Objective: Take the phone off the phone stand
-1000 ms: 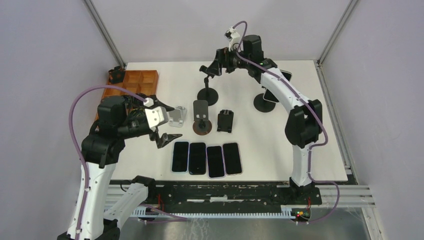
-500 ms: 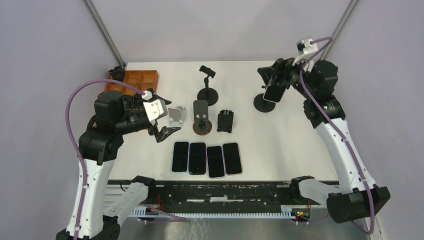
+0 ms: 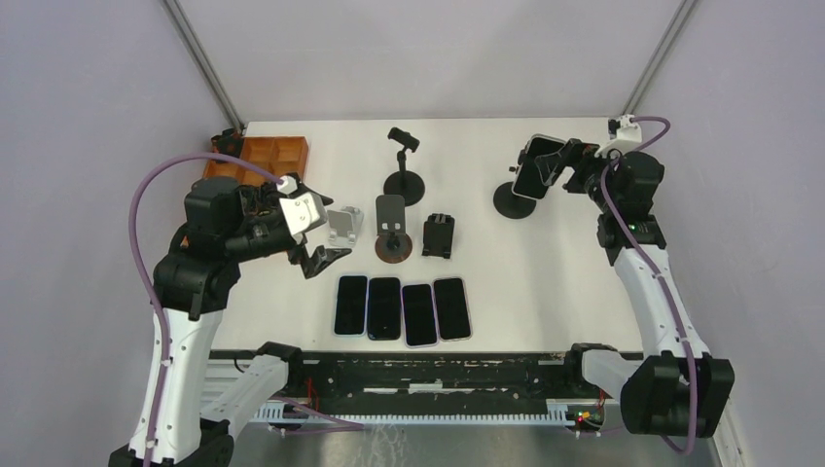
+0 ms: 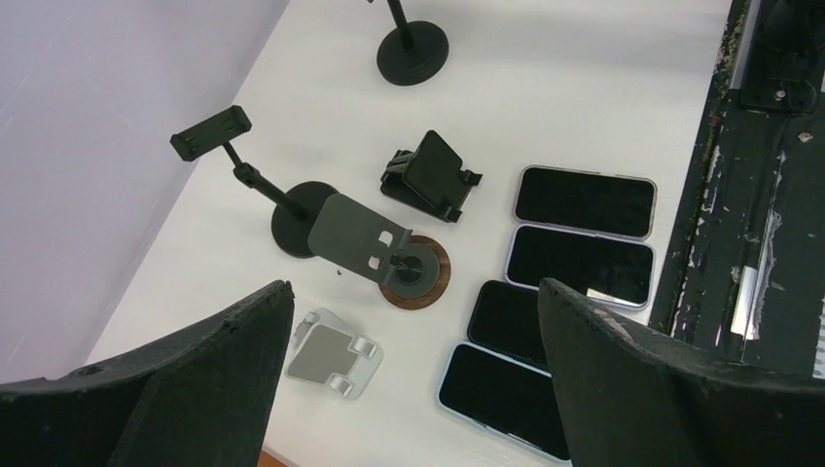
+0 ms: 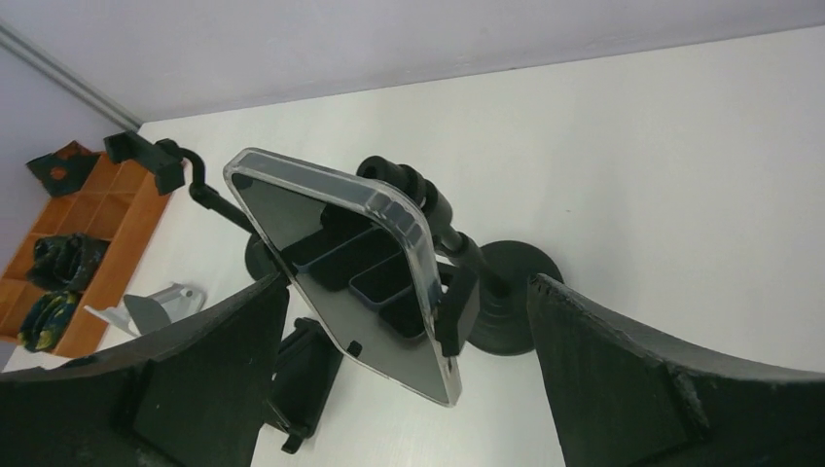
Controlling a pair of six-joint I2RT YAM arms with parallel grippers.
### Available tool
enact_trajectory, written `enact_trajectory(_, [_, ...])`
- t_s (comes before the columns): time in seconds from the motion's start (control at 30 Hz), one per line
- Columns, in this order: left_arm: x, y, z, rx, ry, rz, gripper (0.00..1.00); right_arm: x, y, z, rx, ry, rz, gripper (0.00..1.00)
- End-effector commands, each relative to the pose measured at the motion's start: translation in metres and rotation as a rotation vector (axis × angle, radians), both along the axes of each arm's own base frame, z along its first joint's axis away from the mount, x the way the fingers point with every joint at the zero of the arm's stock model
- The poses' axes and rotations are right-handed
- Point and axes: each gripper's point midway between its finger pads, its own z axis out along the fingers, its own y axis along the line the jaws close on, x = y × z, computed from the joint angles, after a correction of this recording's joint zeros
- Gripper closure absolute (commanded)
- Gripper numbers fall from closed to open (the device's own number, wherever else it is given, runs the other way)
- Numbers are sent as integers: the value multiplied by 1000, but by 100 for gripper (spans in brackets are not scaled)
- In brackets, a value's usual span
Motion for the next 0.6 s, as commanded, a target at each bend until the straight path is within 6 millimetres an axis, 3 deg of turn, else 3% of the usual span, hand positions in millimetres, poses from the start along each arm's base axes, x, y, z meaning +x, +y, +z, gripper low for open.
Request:
enact_trajectory(0.0, [-6,0,-1,13,-3,-21,0,14,22,26,45,-117,132,2])
enact_trajectory(0.17, [-8,-1,-3,21,-6,-38,0,27,35,39,49,-139,227,3])
enact_trajectory(0.3, [-9,-3,-8,17,10,-58,0,39,34,36,46,-129,228,15])
enact_trajectory(0.43, [-9,-5,-9,15,18,-69,0,49,28,29,40,-109,192,38])
enact_trajectory(0.57, [-15,-8,-14,20,26,-113,0,46,33,26,61,-100,218,64])
